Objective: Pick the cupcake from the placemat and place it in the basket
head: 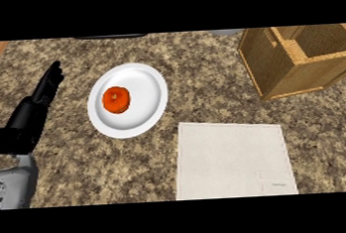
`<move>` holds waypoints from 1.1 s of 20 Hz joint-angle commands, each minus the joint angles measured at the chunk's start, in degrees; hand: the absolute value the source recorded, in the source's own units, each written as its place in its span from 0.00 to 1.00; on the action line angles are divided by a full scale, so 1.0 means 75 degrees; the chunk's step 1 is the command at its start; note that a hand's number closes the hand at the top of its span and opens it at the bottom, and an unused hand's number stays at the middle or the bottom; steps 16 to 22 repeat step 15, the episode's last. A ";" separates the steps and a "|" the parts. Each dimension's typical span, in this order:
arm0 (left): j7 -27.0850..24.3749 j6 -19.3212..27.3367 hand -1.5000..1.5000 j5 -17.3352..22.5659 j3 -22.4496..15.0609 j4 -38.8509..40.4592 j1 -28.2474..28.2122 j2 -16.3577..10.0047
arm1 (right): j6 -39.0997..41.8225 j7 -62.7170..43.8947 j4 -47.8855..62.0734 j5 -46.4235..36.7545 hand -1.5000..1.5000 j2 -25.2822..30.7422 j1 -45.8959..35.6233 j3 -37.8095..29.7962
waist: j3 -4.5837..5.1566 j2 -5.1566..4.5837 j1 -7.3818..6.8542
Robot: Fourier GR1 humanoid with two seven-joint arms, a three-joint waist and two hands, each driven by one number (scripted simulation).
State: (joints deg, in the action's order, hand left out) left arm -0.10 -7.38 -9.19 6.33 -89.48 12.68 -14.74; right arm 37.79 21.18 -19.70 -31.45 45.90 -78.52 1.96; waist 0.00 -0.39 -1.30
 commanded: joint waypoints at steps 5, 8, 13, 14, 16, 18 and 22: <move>-0.0013 0.0082 0.50 -0.0096 -0.0053 0.0072 0.0070 0.0083 | -0.1028 -0.1609 0.1300 0.1675 0.00 0.0036 -0.0608 -0.2082 | 0.0003 -0.0025 -0.0046; 0.0003 0.0001 0.50 -0.0042 -0.0030 0.0080 0.0091 0.0040 | -0.1246 -0.2035 0.1634 0.1997 0.00 0.0727 -0.0705 -0.2519 | -0.0003 -0.0085 -0.0126; -0.0063 0.0031 0.50 -0.0108 -0.0156 -0.0010 0.0086 0.0136 | -0.1721 -0.1858 0.1912 0.2471 0.00 0.1535 -0.0144 -0.3104 | -0.0025 -0.0179 -0.0215; 0.0134 -0.0110 0.50 0.0017 -0.0088 -0.0156 0.0323 0.0003 | -0.1596 -0.2024 0.1917 0.2491 0.00 0.1799 -0.0195 -0.3131 | -0.0026 -0.0155 -0.0206; 0.0027 0.0137 0.50 -0.0083 -0.0234 -0.0104 0.0148 0.0332 | -0.1725 -0.2133 0.1913 0.2527 0.00 0.1934 -0.0270 -0.3188 | -0.0027 -0.0199 -0.0285; 0.0027 0.0137 0.50 -0.0083 -0.0234 -0.0104 0.0148 0.0332 | -0.1725 -0.2133 0.1913 0.2527 0.00 0.1934 -0.0270 -0.3188 | -0.0027 -0.0199 -0.0285; 0.0027 0.0137 0.50 -0.0083 -0.0234 -0.0104 0.0148 0.0332 | -0.1725 -0.2133 0.1913 0.2527 0.00 0.1934 -0.0270 -0.3188 | -0.0027 -0.0199 -0.0285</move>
